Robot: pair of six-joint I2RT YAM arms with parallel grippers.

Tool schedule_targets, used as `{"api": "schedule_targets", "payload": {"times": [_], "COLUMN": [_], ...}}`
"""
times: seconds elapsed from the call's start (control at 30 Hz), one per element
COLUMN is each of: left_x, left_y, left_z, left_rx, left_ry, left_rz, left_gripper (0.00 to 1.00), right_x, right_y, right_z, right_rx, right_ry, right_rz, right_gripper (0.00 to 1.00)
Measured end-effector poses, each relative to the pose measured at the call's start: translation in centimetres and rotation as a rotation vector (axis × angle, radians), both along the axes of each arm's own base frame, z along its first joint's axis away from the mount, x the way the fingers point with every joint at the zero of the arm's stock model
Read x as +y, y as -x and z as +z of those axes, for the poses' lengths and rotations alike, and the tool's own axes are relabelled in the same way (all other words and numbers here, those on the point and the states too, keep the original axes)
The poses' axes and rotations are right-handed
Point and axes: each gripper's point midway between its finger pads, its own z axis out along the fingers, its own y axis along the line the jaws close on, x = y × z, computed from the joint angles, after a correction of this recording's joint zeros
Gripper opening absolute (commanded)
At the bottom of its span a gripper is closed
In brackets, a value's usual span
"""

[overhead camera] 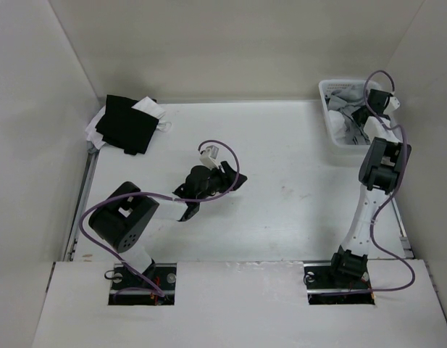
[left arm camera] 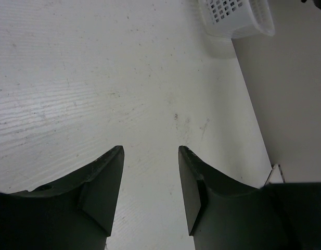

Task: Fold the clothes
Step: Grab the tank top from the pile, then move the tank top to the center of the board

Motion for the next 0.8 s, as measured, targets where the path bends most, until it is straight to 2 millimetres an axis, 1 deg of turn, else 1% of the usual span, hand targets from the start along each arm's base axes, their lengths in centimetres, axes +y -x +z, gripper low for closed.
{"api": "schedule_targets", "payload": {"times": [0.07, 0.1, 0.13, 0.17, 0.2, 0.23, 0.3, 0.33, 0.37, 0.4, 0.43, 0.47, 0.5, 0.53, 0.57, 0.63, 0.67, 0.7, 0.73, 0.77, 0.8], "left_x": [0.0, 0.0, 0.0, 0.0, 0.0, 0.0, -0.1, -0.1, -0.1, -0.1, -0.1, 0.0, 0.2, 0.5, 1.2, 2.5, 3.5, 4.9, 6.4, 7.5, 8.8], "left_y": [0.0, 0.0, 0.0, 0.0, 0.0, 0.0, 0.0, 0.0, 0.0, 0.0, 0.0, 0.0, -0.1, -0.1, -0.2, -0.7, -1.1, -1.6, -2.2, -2.6, -2.8], "left_z": [-0.1, -0.1, -0.1, -0.1, -0.1, 0.0, 0.1, 0.1, 0.1, 0.1, 0.1, 0.2, 0.4, 0.7, 1.0, 1.9, 2.3, 3.4, 4.7, 5.6, 6.8], "left_rx": [0.002, 0.003, 0.003, 0.003, 0.002, 0.001, -0.001, -0.001, -0.001, -0.001, -0.001, 0.0, 0.0, 0.0, 0.005, 0.005, 0.008, -0.003, -0.021, -0.035, -0.053], "left_ry": [0.0, 0.0, 0.0, 0.0, 0.001, 0.003, 0.006, 0.007, 0.007, 0.007, 0.008, 0.01, 0.016, 0.023, 0.034, 0.053, 0.063, 0.084, 0.106, 0.121, 0.14], "left_rz": [0.0, 0.0, 0.0, 0.0, 0.0, 0.0, 0.0, 0.0, 0.0, 0.0, 0.001, 0.002, 0.009, 0.017, 0.036, 0.075, 0.106, 0.152, 0.203, 0.238, 0.277], "left_gripper": [0.45, 0.45, 0.45, 0.45, 0.45, 0.45, 0.45, 0.45, 0.45, 0.45, 0.45, 0.45, 0.45, 0.45, 0.45, 0.45, 0.45, 0.46, 0.47, 0.47, 0.48], "right_x": [0.4, 0.8, 1.2, 1.9, 2.4, 3.2, 5.4, 7.8, 8.8, 11.1, 12.6, 15.3, 17.6, 19.4, 21.9, 25.6, 27.7, 29.3, 31.3, 33.4, 34.7], "right_y": [1.0, 1.7, 2.2, 2.9, 3.2, 3.7, 5.0, 6.4, 7.0, 8.4, 9.7, 11.9, 14.1, 15.6, 17.7, 21.1, 23.3, 25.0, 27.0, 29.3, 30.4], "right_z": [0.9, 1.9, 3.3, 6.3, 8.8, 11.8, 18.4, 25.1, 27.6, 32.0, 34.6, 38.0, 40.8, 42.8, 45.3, 48.1, 49.3, 50.0, 50.2, 49.6, 48.4], "right_rx": [-0.018, -0.033, -0.056, -0.11, -0.155, -0.214, -0.34, -0.479, -0.534, -0.638, -0.696, -0.773, -0.839, -0.887, -0.95, -1.029, -1.07, -1.099, -1.129, -1.149, -1.137], "right_ry": [0.0, 0.002, 0.006, 0.02, 0.033, 0.05, 0.085, 0.12, 0.133, 0.155, 0.164, 0.172, 0.174, 0.173, 0.169, 0.16, 0.149, 0.136, 0.113, 0.077, 0.053], "right_rz": [-0.005, -0.004, -0.004, 0.002, 0.009, 0.02, 0.05, 0.087, 0.101, 0.142, 0.168, 0.217, 0.264, 0.306, 0.365, 0.455, 0.513, 0.557, 0.616, 0.682, 0.731], "right_gripper": [0.0, 0.0, 0.0, 0.0, 0.0, 0.0, 0.0, 0.0, 0.0, 0.0, 0.0, 0.01, 0.01, 0.01, 0.02, 0.02, 0.02, 0.02, 0.04, 0.04, 0.06]}}
